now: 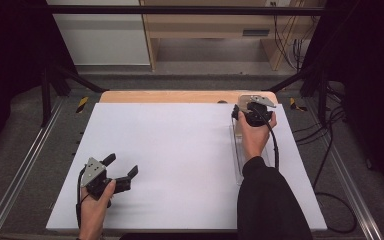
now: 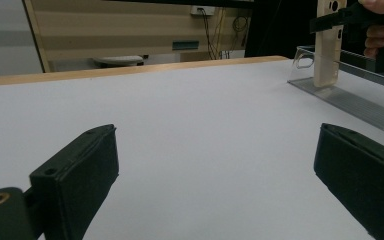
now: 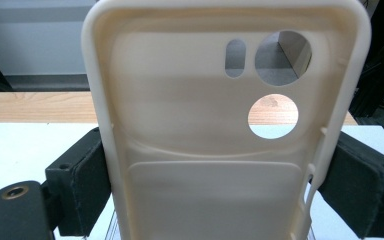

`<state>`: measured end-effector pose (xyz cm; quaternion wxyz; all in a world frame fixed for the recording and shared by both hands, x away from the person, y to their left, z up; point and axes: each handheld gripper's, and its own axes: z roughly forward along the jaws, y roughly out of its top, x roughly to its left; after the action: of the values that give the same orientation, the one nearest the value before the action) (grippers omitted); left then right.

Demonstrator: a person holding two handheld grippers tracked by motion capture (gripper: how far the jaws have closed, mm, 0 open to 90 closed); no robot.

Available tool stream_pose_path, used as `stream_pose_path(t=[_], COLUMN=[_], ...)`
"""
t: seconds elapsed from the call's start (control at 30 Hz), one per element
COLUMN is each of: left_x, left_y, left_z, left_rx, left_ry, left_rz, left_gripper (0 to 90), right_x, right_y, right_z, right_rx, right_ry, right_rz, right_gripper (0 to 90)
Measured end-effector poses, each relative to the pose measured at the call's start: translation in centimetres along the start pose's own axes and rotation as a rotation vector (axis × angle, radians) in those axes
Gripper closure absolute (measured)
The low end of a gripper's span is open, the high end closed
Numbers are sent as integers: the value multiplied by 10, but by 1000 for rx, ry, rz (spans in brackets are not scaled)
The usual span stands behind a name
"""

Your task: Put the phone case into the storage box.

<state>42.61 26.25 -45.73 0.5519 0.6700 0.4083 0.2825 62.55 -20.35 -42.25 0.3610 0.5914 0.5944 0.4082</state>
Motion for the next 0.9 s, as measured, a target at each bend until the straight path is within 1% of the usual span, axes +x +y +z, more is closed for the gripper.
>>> stream_pose_path(t=[0.33,0.67,0.9], left_x=[0,0,0], left_y=[0,0,0], left_z=[0,-1,-1], left_rx=[-1,-2,-2], left_ry=[-1,-1,-2], left_rz=[3,3,5], left_gripper=[37,37,37], right_x=[1,4,3], right_y=[-1,-2,-3], right_z=[1,3,4], right_rx=[-8,-11,-12], right_ry=[-4,-4,-7], right_rz=[2,-7,0], right_gripper=[113,113,113])
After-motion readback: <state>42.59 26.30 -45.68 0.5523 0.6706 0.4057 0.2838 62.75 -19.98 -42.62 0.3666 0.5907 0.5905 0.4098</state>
